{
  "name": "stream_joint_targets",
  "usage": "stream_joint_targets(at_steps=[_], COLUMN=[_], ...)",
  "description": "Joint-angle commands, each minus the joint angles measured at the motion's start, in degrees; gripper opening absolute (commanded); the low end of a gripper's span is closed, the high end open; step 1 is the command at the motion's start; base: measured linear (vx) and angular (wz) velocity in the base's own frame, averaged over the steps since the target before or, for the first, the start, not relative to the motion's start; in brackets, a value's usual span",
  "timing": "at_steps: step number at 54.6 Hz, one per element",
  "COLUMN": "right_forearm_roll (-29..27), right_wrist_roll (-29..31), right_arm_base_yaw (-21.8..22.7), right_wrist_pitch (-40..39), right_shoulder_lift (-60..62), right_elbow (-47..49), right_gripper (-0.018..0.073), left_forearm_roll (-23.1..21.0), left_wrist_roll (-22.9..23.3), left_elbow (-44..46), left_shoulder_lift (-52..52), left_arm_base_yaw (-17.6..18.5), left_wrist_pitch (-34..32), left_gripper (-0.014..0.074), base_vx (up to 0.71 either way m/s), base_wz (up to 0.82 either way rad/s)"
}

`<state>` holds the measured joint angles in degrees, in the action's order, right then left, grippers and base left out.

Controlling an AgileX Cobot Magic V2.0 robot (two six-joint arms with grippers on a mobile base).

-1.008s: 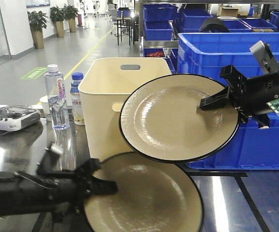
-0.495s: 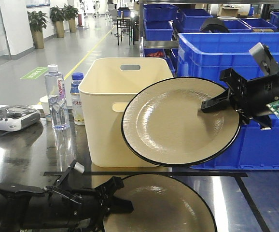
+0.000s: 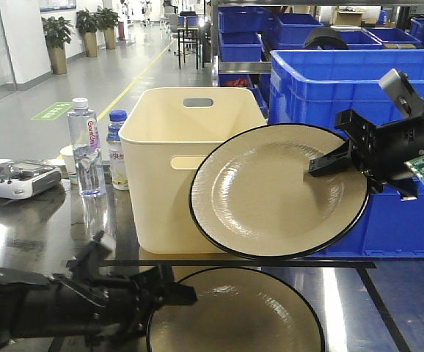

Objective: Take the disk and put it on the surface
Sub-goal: 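Lower the left gripper's plate onto the table in front of the bin, then lower the right gripper's plate onto the first plate on the table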

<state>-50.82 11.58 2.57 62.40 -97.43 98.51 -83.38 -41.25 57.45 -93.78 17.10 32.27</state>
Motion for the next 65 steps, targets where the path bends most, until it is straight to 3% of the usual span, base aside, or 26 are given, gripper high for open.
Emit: stream_joint_targets(at_steps=[1, 12, 17, 20, 26, 37, 47, 55, 61, 65], right_forearm_roll=[-6.0, -6.0, -4.5, -0.8, 6.9, 10.8, 12.2, 17.5, 12.9, 6.3], right_wrist_roll=[-0.4, 0.0, 0.3, 1.3, -0.7, -2.4, -3.0, -4.5, -4.5, 0.6], right_arm_base_yaw=[0.2, 0.2, -0.8, -2.4, -7.1, -14.1, -14.5, -14.6, -14.6, -14.6], right_wrist_pitch=[-2.3, -1.9, -1.5, -0.3, 0.4, -4.1, -6.1, -3.4, -11.2, -18.9], right_shoulder_lift=[3.1, 3.1, 3.1, 2.9, 2.1, -0.3, -1.1, -1.4, 0.3, 3.2], right_elbow=[2.2, 2.2, 1.9, 1.9, 1.9, 1.9, 1.9, 1.8, -3.0, -10.1], right_gripper=[-0.0008, -0.0008, -0.0008, -0.0008, -0.0008, -0.0008, -0.0008, -0.0008, -0.0006, -0.0006], left_forearm_roll=[2.5, 10.2, 10.7, 10.6, 10.7, 10.7, 10.6, 10.6, 10.6, 10.6], left_wrist_roll=[-0.2, 0.1, 0.1, 0.1, 0.1, 0.1, 0.1, 0.1, 0.1, 0.1], left_elbow=[1.9, 1.9, 1.9, 1.9, 1.9, 1.9, 1.9, 1.9, 1.9, 1.9], left_shoulder_lift=[5.2, 10.8, 13.8, 15.7, 18.8, 22.2, 22.9, 22.9, 22.9, 22.9], left_arm_base_yaw=[-2.2, -8.1, -10.0, -10.7, -10.8, -10.8, -10.8, -10.7, -10.7, -10.7], left_wrist_pitch=[1.8, 2.0, 2.1, 1.7, 0.2, -2.5, -2.5, -2.8, -3.0, -3.0], left_gripper=[0.0589, 0.0589, 0.0589, 0.0589, 0.0589, 0.0589, 0.0589, 0.0589, 0.0589, 0.0589], base_vx=[0.0, 0.0, 0.0, 0.0, 0.0, 0.0, 0.0, 0.0, 0.0, 0.0], base_wz=[0.0, 0.0, 0.0, 0.0, 0.0, 0.0, 0.0, 0.0, 0.0, 0.0])
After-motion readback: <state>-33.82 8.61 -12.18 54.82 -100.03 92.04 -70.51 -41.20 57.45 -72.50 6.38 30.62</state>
